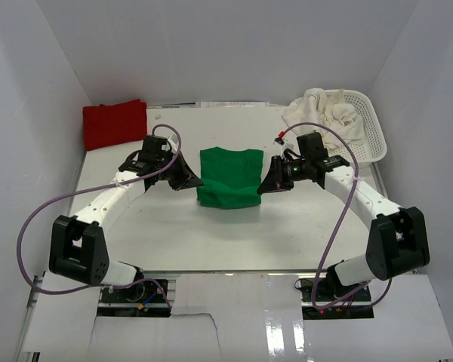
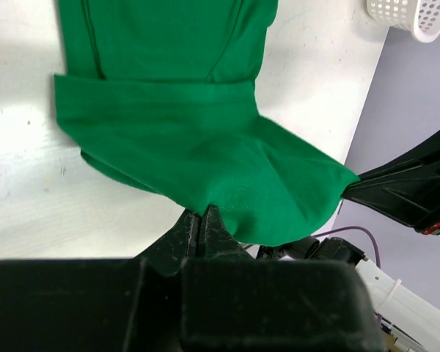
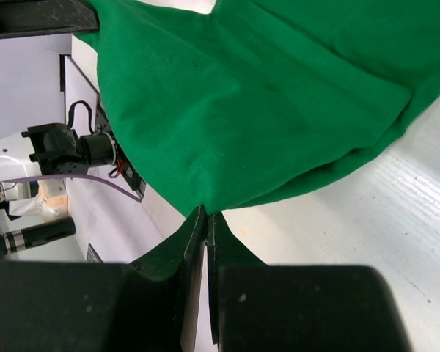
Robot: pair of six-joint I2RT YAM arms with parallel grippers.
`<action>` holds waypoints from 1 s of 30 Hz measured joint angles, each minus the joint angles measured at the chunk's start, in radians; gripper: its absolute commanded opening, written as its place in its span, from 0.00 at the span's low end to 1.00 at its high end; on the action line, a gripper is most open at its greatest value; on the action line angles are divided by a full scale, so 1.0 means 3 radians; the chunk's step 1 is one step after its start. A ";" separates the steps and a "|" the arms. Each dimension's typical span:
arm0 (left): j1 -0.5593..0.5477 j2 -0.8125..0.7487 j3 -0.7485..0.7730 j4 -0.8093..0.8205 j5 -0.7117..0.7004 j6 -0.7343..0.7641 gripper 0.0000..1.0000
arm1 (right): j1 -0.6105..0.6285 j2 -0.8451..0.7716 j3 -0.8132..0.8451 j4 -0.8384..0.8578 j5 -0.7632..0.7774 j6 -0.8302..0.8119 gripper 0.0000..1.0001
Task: Fold and stack the t-shirts
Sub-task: Fold the long partially folded tshirt into a neat square
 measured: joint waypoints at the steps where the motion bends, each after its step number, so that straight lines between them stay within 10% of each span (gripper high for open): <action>1: 0.0003 0.0072 0.0047 0.0028 0.0008 0.0001 0.00 | -0.0008 0.0057 0.0036 0.0000 -0.0004 -0.0008 0.08; 30: 0.0165 0.1364 0.1091 0.0237 0.0122 0.0092 0.00 | -0.0328 0.1405 0.1270 -0.0092 -0.0061 -0.0253 0.08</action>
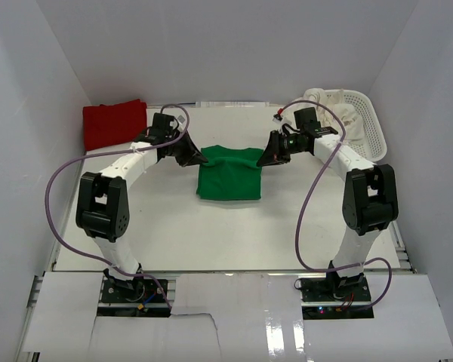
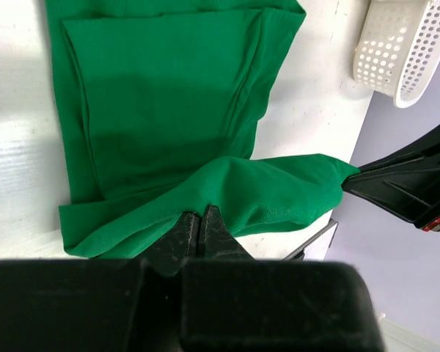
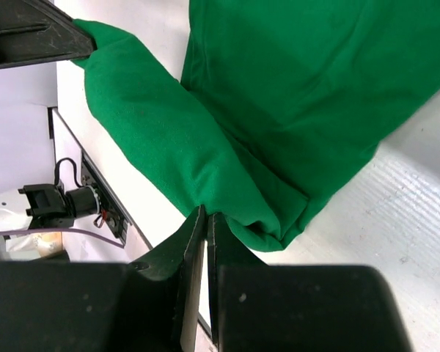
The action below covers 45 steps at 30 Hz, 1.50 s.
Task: Fold and stack the t-shirts
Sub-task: Fold the long partially folded tshirt into a neat square
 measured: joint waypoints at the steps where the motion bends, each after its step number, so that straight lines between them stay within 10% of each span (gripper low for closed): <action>1: 0.0001 0.0032 0.0045 -0.0001 0.0000 0.0001 0.00 | -0.0001 0.0018 0.0037 -0.0006 0.0001 0.0000 0.08; 45: 0.0056 0.1072 0.1545 -0.0167 0.0057 0.0064 0.00 | -0.0221 0.0940 0.1353 -0.0155 0.0022 0.0100 0.08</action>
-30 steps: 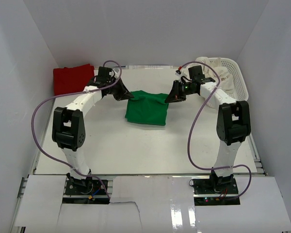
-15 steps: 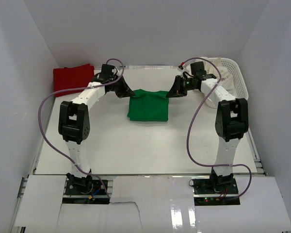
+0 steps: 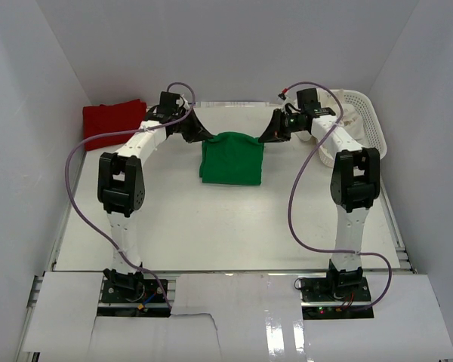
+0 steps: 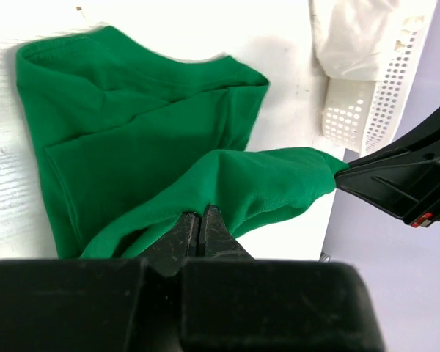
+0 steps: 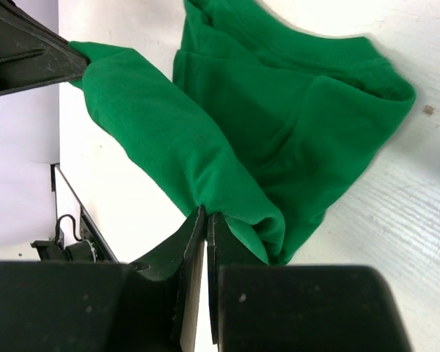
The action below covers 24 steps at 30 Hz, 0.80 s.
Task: Fold and stack the t-shirts
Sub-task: Fold the long partially folded tshirt into a neat square
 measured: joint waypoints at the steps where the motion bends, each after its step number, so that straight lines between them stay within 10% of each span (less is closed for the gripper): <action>1: 0.0000 0.0045 0.0008 0.0013 0.0001 0.0000 0.00 | -0.0003 0.0042 0.0022 0.0000 0.0000 0.0000 0.08; 24: 0.0017 0.0778 0.0647 0.0141 0.0014 -0.0015 0.00 | -0.0144 0.0692 0.0446 0.0237 -0.0001 0.0167 0.08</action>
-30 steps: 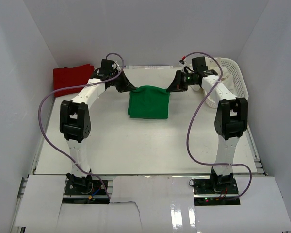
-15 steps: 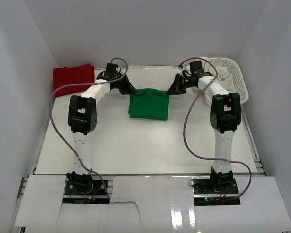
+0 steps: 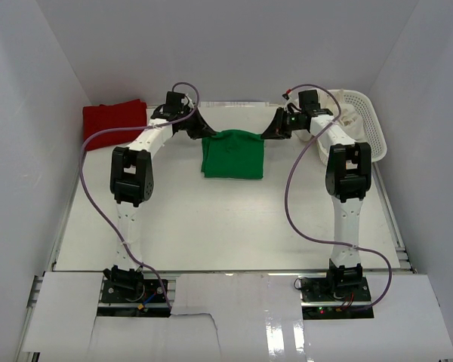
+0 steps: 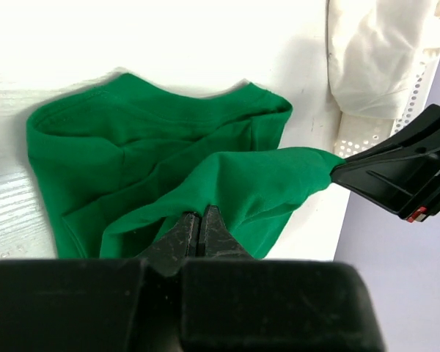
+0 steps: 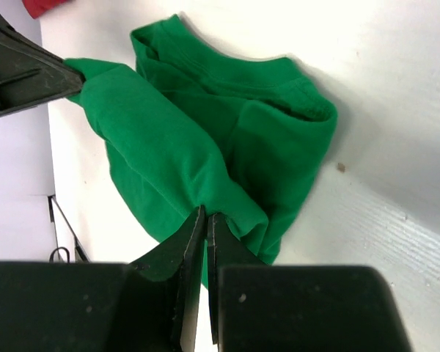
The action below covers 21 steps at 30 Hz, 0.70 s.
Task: Fold and stack the t-shirts
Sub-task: Fold the long partially folded tshirt into a neat square
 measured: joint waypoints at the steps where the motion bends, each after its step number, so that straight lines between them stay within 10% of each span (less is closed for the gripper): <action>1: 0.0005 0.0000 0.0014 0.0000 0.0001 -0.0001 0.00 | -0.0006 0.0009 0.0038 0.0004 -0.0004 0.0008 0.08; 21: 0.0093 0.0164 -0.0057 0.0160 -0.0070 -0.0130 0.00 | -0.0014 0.0666 0.0359 0.1083 -0.0370 0.0659 0.08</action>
